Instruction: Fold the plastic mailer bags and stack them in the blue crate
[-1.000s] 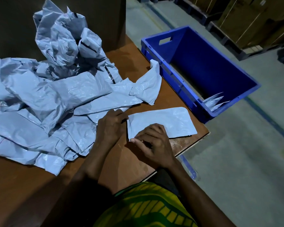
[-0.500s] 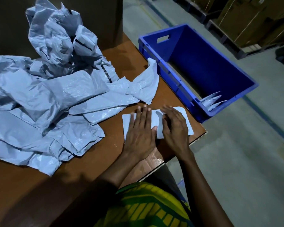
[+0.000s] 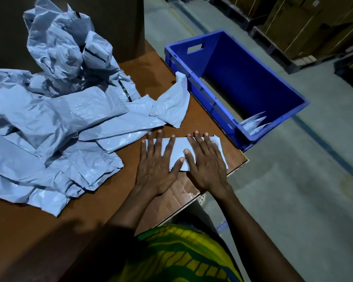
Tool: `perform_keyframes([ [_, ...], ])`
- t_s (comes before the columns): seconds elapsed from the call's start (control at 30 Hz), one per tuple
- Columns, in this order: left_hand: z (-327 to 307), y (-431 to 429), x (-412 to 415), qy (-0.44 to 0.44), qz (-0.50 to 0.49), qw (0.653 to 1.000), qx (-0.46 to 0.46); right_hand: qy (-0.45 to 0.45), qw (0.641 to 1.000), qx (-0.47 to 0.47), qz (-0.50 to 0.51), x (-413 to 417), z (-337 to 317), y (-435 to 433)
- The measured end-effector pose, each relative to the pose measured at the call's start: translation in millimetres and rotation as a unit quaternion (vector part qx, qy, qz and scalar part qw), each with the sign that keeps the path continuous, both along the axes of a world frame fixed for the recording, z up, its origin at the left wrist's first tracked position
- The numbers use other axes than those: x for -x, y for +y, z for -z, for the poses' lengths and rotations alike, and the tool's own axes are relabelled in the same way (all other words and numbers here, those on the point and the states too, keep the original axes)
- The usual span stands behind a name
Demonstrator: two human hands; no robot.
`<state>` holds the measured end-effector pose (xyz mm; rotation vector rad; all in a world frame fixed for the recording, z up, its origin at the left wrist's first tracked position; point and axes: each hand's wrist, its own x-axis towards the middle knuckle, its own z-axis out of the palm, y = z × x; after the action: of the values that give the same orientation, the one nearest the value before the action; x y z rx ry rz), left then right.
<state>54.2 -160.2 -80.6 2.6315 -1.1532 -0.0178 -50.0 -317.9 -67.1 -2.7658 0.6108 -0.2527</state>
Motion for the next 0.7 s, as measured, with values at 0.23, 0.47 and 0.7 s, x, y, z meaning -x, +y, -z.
perform_keyframes([
  [0.23, -17, -17, 5, -0.055, -0.01, 0.998, -0.013, 0.043, 0.999, -0.022, -0.017, -8, -15, -13],
  [0.47, 0, -23, 10, -0.046, -0.013, 0.999, 0.02, 0.032, 0.999, 0.025, -0.02, -2, 2, -22],
  [0.7, -1, -26, 10, -0.032, -0.025, 0.999, 0.032, 0.023, 0.999, 0.019, -0.012, -5, 1, -22],
])
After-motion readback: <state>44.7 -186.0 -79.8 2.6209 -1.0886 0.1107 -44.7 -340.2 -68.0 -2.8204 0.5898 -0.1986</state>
